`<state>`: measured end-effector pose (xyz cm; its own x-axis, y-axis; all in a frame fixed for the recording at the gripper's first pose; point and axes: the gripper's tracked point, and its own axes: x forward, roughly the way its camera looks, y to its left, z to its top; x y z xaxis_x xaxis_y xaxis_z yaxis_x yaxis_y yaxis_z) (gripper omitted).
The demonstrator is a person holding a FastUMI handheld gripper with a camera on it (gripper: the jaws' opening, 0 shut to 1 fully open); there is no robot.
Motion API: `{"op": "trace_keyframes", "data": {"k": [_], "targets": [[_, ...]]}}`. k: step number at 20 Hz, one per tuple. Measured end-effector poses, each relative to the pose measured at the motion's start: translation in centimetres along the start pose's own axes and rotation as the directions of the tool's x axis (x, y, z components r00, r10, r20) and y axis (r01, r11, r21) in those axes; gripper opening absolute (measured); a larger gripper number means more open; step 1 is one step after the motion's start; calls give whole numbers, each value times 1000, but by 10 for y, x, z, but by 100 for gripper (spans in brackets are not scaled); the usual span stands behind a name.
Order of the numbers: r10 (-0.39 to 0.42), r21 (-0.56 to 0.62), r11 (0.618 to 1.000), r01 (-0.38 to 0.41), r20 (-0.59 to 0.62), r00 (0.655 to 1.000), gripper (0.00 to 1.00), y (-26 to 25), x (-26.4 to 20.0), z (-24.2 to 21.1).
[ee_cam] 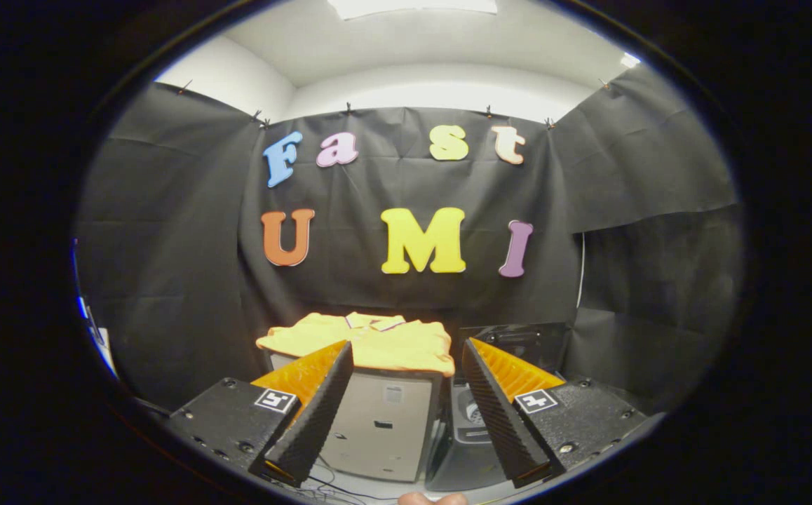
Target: Put the clothes into the washing machine and then close the washing machine lid.
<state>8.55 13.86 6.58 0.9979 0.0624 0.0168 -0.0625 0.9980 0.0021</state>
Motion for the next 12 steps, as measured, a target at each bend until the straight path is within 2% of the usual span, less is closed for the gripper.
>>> {"op": "trace_keyframes", "data": {"k": [5,12], "targets": [[50,13,999,-50,-29,998,98,29,38,10],[144,54,989,-140,-89,986,98,48,120,13]]}}
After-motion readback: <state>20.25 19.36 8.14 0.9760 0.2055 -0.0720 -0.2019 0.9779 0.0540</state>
